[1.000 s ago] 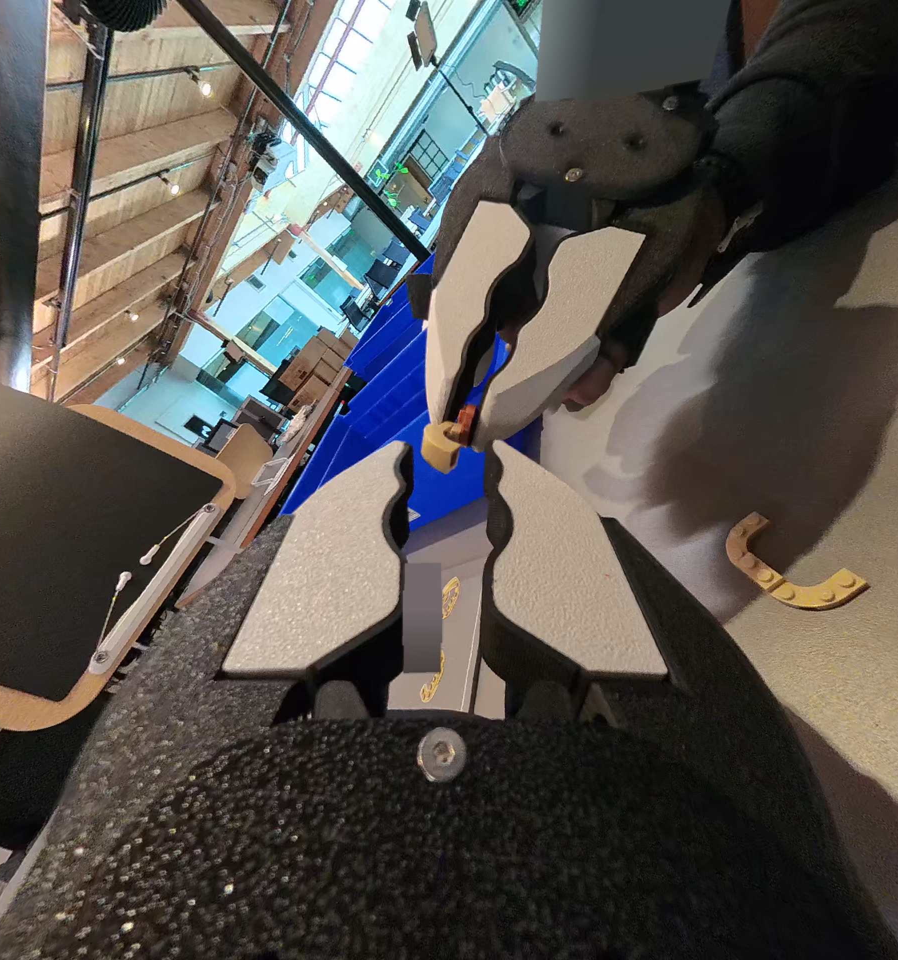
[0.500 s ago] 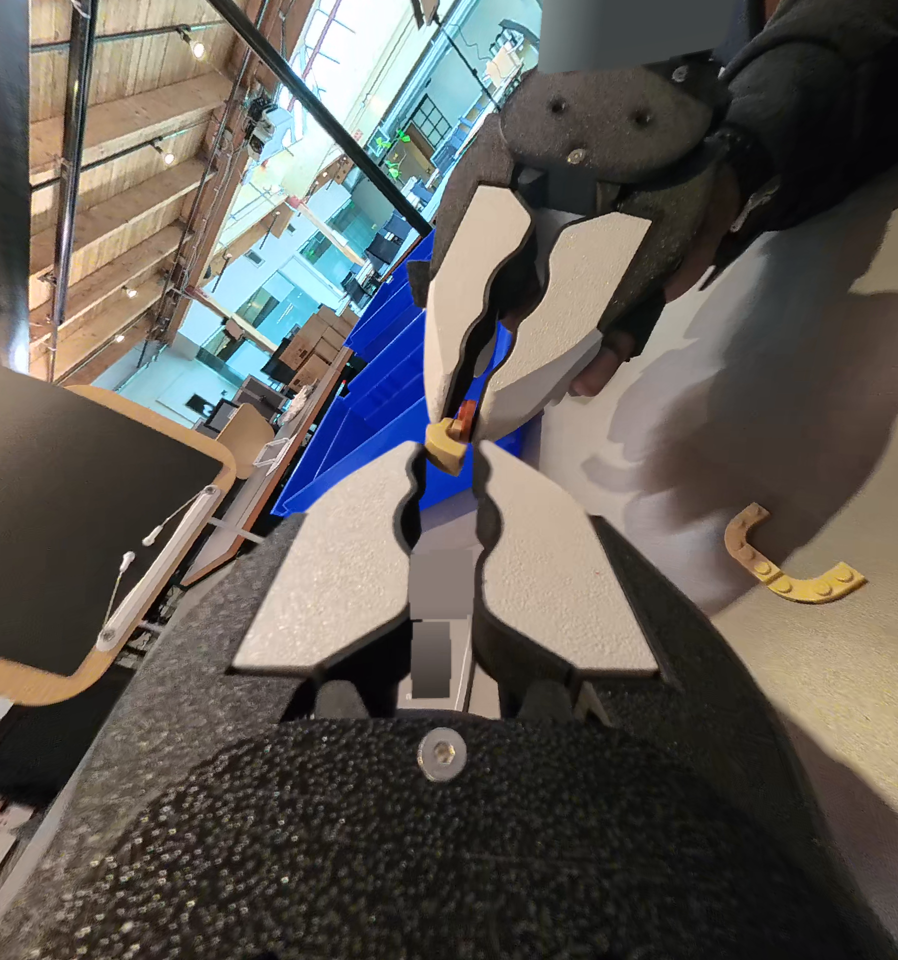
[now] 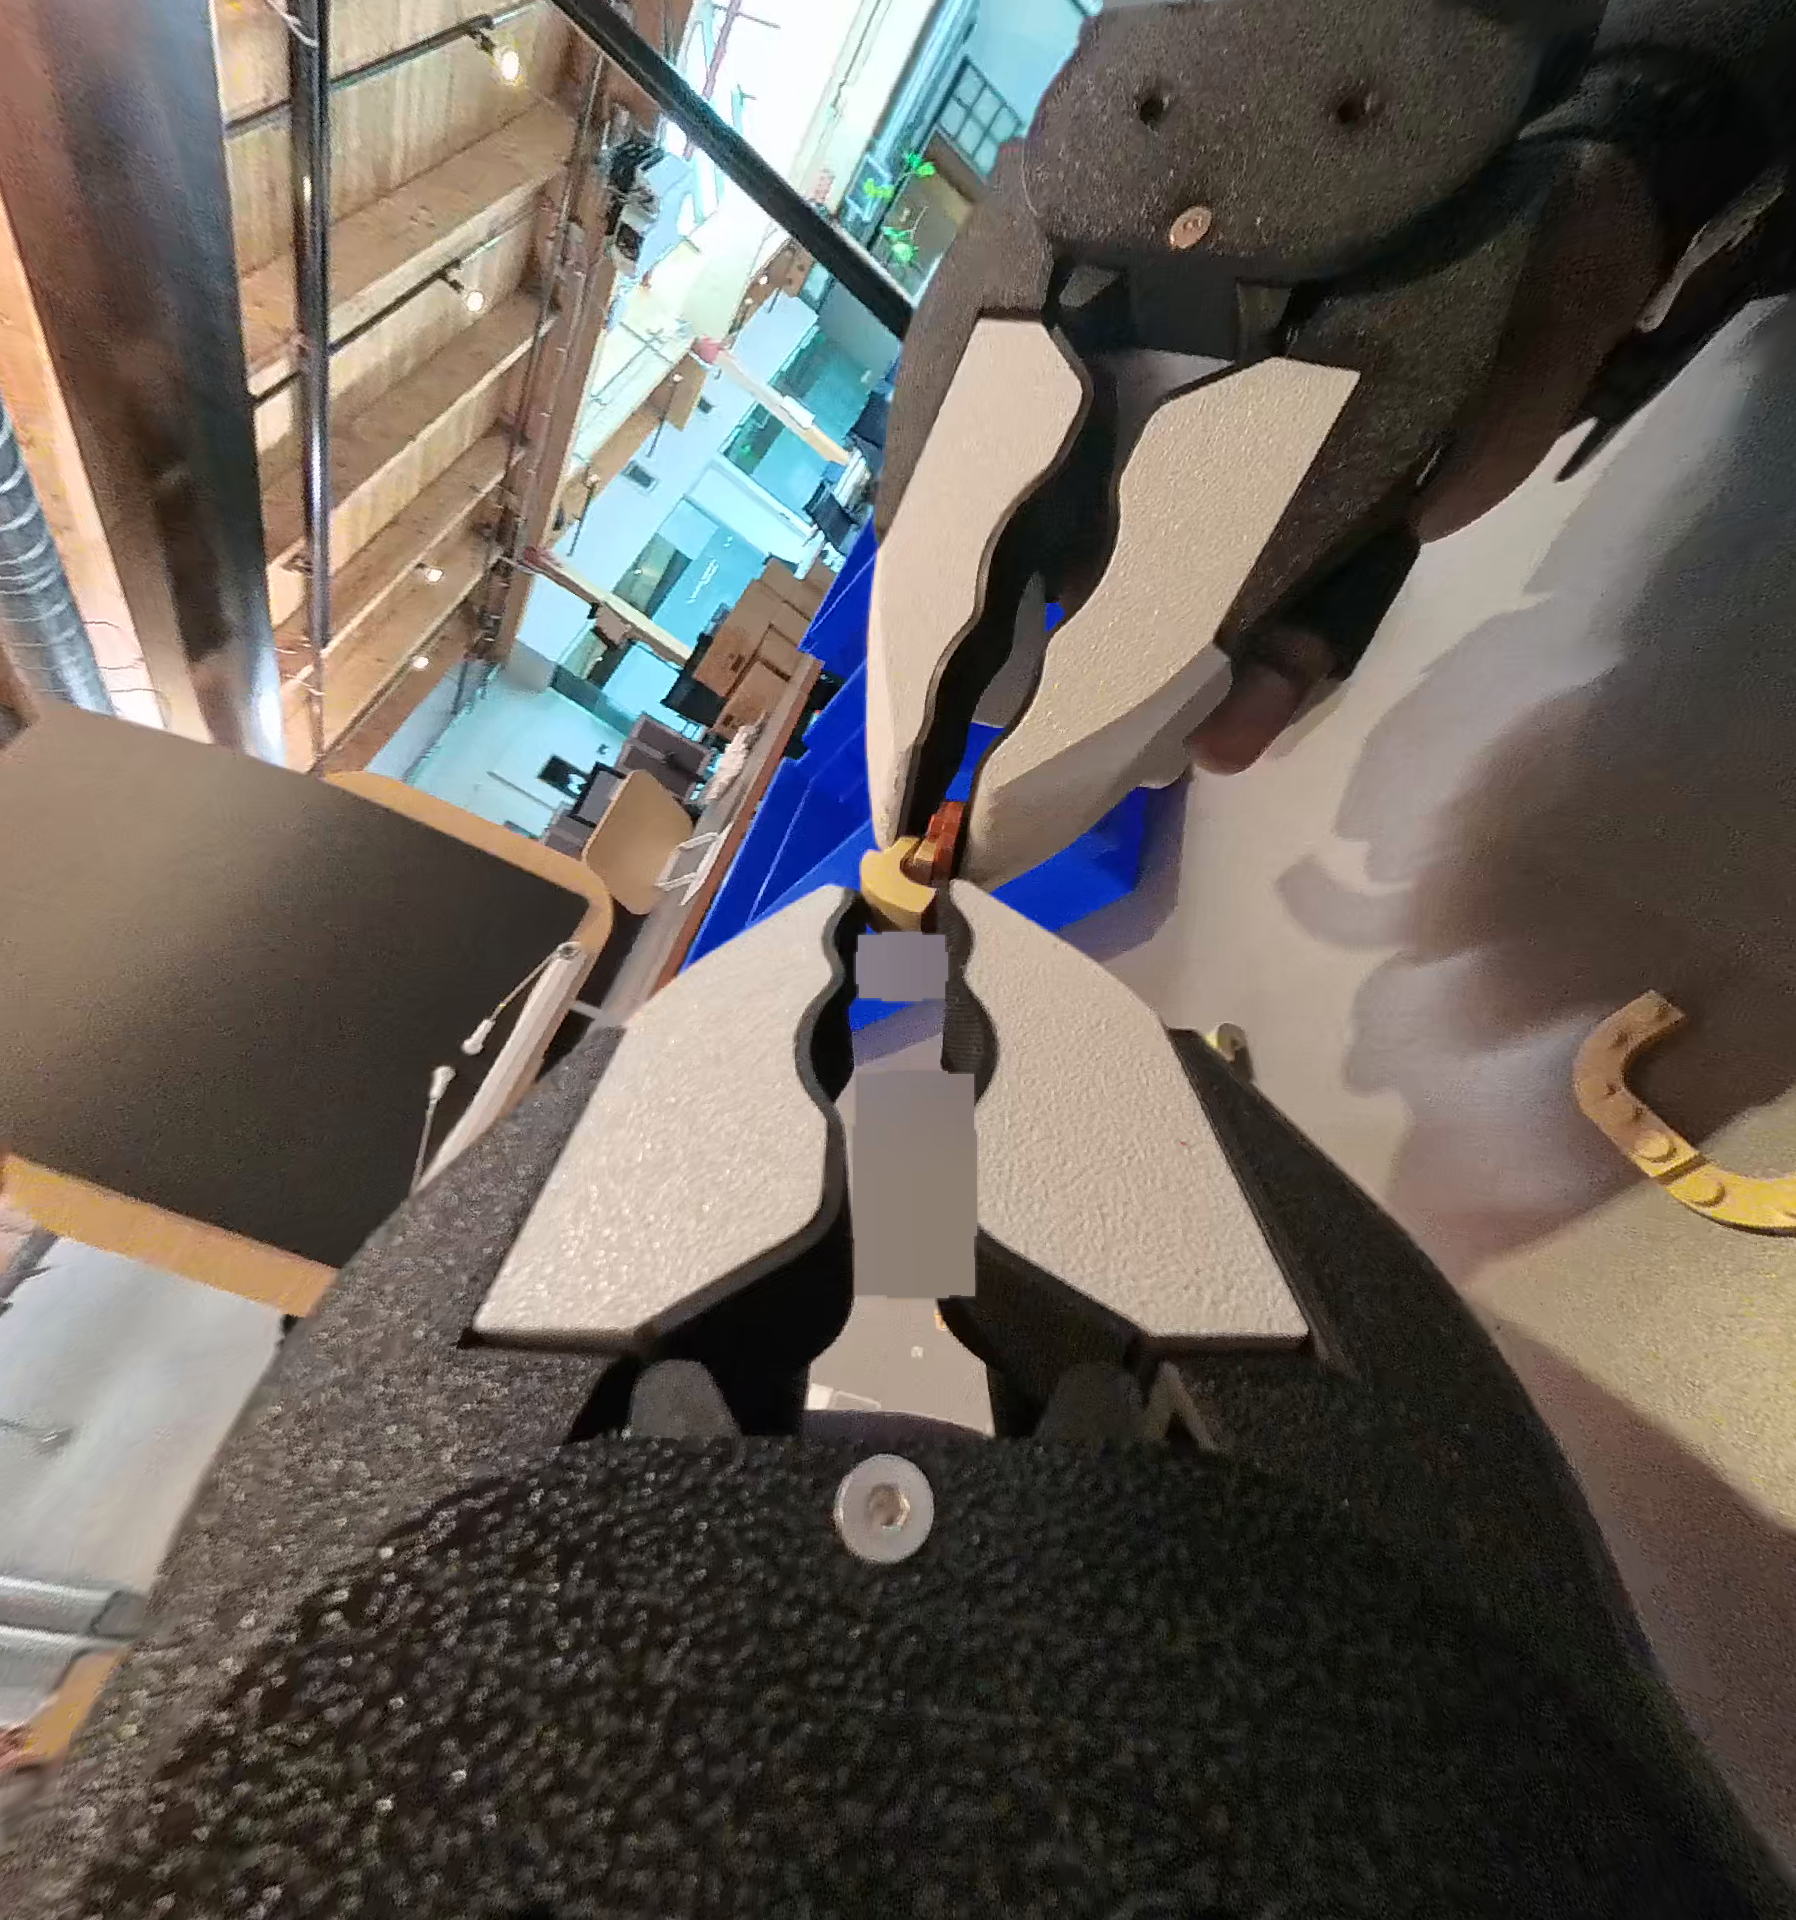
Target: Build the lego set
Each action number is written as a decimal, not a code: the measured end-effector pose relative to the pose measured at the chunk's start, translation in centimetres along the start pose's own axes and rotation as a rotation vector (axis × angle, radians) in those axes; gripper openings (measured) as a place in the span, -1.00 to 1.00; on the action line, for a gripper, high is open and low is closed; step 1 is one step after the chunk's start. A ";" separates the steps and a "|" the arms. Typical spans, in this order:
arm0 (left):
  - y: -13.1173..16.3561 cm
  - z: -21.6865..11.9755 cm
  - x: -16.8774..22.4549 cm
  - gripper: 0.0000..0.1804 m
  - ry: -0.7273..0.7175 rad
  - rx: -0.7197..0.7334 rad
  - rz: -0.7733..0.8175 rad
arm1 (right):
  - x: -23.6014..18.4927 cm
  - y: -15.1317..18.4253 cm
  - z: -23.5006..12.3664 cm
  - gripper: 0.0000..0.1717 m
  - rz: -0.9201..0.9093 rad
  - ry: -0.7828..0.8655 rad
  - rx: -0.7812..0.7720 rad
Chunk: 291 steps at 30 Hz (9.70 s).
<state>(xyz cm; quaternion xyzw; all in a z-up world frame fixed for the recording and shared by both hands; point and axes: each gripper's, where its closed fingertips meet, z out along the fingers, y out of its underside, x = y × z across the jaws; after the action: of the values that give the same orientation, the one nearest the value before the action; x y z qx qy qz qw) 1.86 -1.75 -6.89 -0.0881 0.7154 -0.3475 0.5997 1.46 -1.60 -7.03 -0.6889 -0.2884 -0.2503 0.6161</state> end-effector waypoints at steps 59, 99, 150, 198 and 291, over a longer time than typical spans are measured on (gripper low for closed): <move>-0.3 -0.3 0.2 -0.88 0.203 0.183 -0.565 | 0.1 -0.7 -0.1 -0.87 0.094 -0.047 0.106; -1.5 -1.1 0.9 -0.88 0.292 0.267 -0.599 | -0.9 -2.1 -0.8 -0.81 0.163 -0.155 0.213; 0.3 -0.7 2.0 -0.86 0.276 0.139 -0.395 | -1.7 -0.4 -0.2 -0.88 0.311 -0.268 0.080; 2.0 -1.2 1.1 -0.85 0.275 0.103 -0.406 | -3.7 2.6 0.7 -0.60 0.436 -0.470 -0.061; -3.2 -2.4 -2.7 -0.86 -0.364 0.042 0.485 | 2.7 -4.0 -1.6 -0.92 0.003 0.362 0.201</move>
<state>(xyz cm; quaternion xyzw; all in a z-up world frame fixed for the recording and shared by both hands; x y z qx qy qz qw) -0.54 -1.77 -2.71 0.0371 0.5890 -0.1874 0.7853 0.58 -2.65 -2.13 -0.5682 -0.1952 -0.3391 0.7239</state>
